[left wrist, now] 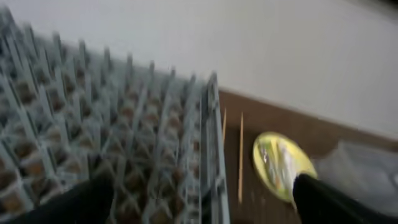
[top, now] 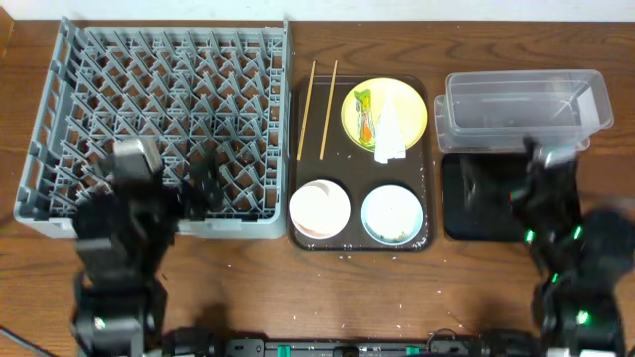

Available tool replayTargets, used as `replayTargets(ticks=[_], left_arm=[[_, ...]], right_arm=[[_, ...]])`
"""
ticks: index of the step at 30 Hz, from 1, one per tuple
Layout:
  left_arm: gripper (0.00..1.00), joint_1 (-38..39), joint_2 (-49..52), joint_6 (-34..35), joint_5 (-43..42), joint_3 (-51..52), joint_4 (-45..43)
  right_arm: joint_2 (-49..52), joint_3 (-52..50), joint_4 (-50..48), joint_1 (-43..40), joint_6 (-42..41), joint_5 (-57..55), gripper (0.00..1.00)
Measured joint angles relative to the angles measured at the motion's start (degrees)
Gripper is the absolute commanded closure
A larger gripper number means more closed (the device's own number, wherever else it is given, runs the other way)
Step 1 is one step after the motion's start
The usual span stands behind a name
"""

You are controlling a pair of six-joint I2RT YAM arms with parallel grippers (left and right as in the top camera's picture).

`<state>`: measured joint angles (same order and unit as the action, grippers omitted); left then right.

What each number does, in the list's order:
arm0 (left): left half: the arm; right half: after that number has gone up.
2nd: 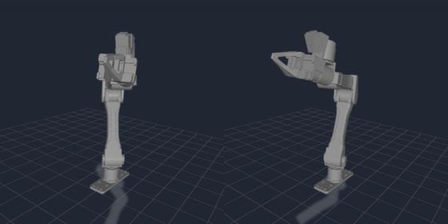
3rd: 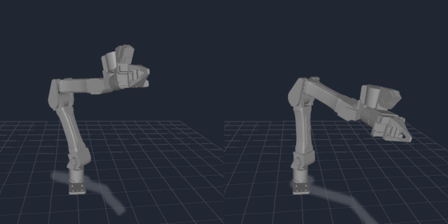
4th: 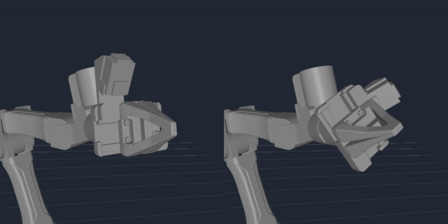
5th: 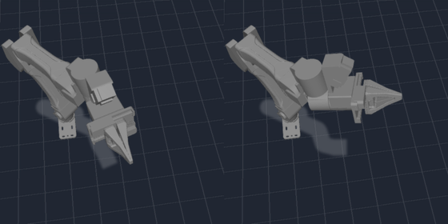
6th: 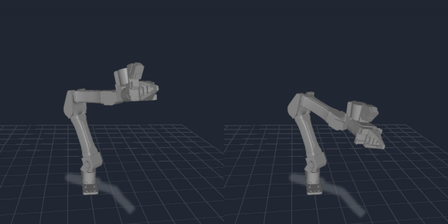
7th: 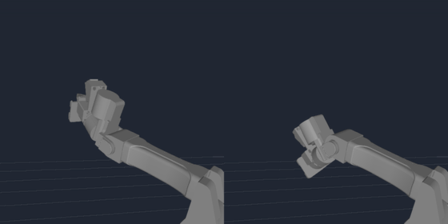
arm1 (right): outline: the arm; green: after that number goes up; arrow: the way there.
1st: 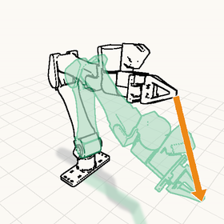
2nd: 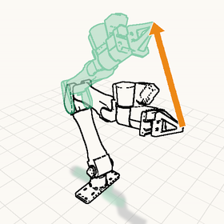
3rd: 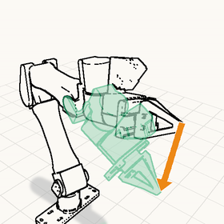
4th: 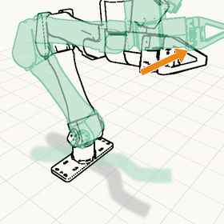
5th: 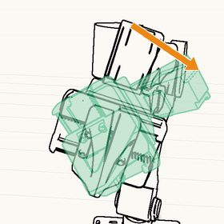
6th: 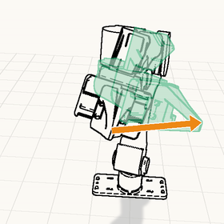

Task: Sort waste into correct bins and load items into the dishwasher
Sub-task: 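Reach the right gripper to the white tissue on the yellow plate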

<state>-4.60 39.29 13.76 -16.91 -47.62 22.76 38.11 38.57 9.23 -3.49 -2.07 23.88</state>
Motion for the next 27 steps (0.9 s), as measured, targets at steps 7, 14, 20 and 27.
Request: replayTargets(ticks=[7,14,20,27], left_arm=[[0.07,0.00,15.93,-0.26,-2.58,-21.46,19.19],[0.07,0.00,19.58,-0.28,-2.73,-21.70,26.45],[0.07,0.00,21.29,-0.26,-2.71,-21.70,26.62],[0.07,0.00,21.70,-0.26,-2.71,-21.70,26.77]], right_arm=[[26.16,29.57,23.67,1.75,-0.35,7.30,0.01],[37.44,32.22,20.31,4.94,-9.29,14.51,0.01],[45.38,32.52,26.95,23.63,-12.74,-8.79,0.21],[60.98,32.83,14.51,26.75,-13.51,-30.08,0.32]])
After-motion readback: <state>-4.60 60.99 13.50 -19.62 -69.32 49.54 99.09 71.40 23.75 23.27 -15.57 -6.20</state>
